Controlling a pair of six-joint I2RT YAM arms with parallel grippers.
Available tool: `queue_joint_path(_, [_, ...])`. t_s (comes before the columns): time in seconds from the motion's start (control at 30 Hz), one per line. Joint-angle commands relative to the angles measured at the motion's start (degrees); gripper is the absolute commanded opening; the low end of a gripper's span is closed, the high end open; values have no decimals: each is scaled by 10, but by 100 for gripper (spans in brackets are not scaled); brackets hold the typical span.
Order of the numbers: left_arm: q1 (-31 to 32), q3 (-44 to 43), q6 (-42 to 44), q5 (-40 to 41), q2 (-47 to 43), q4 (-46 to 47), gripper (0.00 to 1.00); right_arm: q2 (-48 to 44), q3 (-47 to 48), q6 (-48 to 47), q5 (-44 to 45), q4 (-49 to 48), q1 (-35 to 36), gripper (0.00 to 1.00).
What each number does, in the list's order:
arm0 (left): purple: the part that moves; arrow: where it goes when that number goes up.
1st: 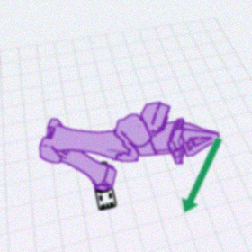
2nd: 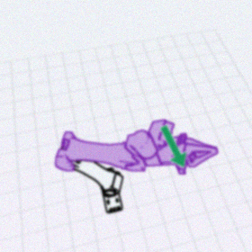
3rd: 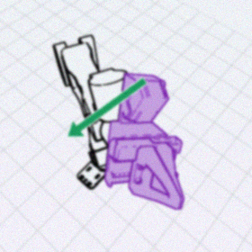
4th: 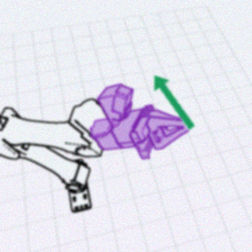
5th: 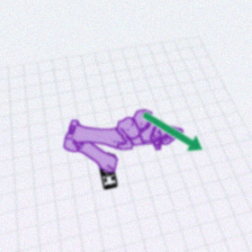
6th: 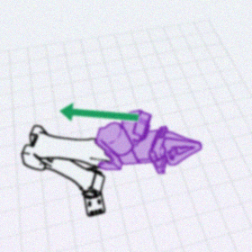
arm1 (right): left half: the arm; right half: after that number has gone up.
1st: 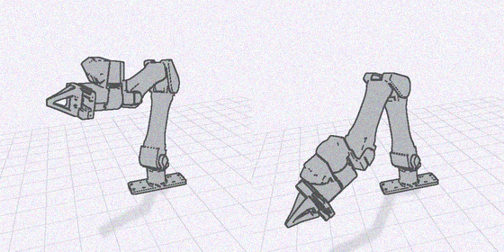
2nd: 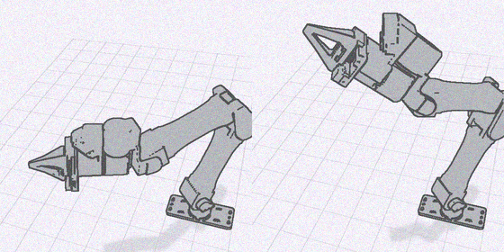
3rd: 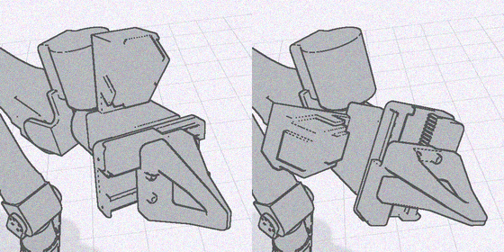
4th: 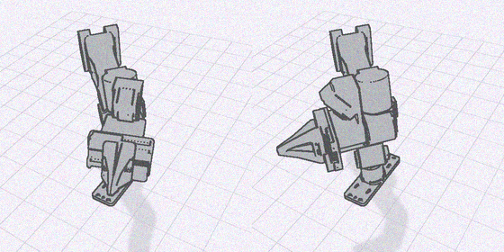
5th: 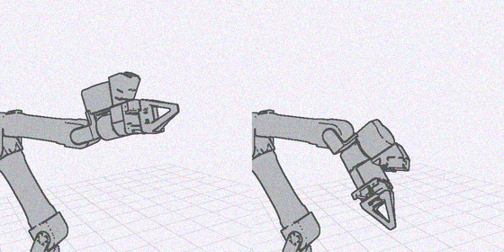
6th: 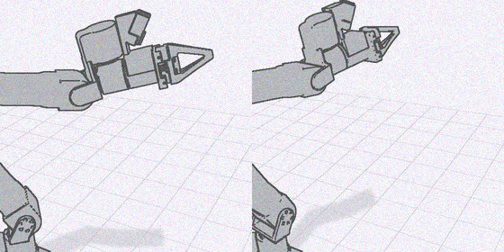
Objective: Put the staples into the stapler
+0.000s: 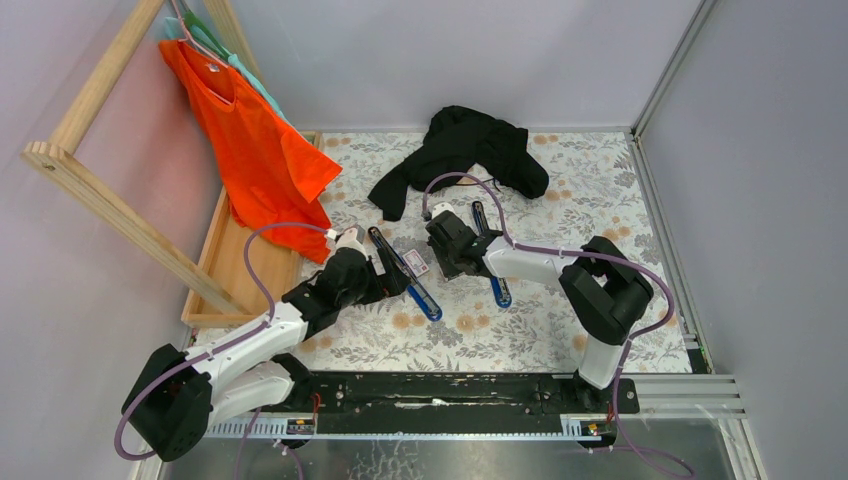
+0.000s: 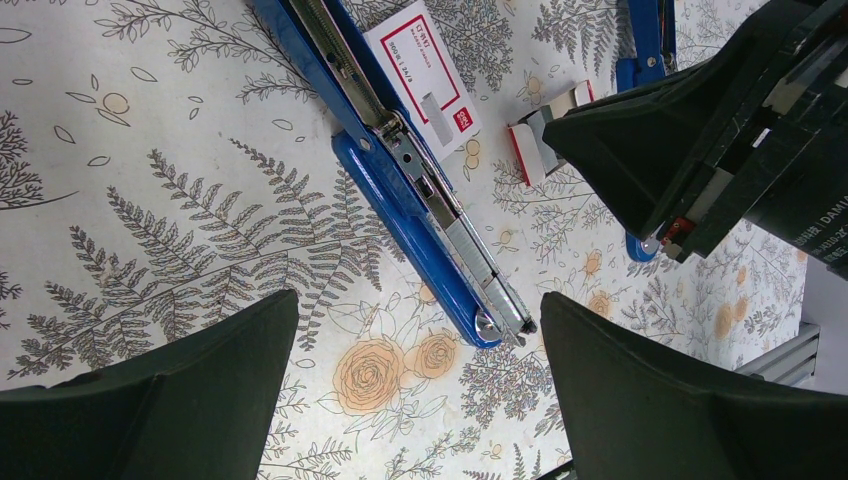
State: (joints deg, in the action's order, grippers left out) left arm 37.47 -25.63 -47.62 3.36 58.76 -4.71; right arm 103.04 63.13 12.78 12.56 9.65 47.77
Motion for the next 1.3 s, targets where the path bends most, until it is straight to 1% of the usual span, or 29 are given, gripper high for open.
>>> queue_joint_path(0.0, [0,-17,2,-4,-4,30,97,-5,3,-4,10,-2,-3,26])
queue_joint_path(0.53, [1,-16,2,-4,-4,29,98,19,9,-9,-7,15,-3,26])
queue_joint_path(1.1, [1,-18,3,-7,2,33,98,41,25,-14,-5,19,-4,26])
queue_joint_path(1.17, [1,-19,4,-9,4,35,98,44,30,-15,-5,21,-3,24])
queue_joint_path(1.2, [1,-19,4,-8,5,35,98,44,30,-15,-6,22,-4,21])
queue_joint_path(1.27, [1,-19,4,-8,5,35,97,43,32,-15,-6,22,-3,18])
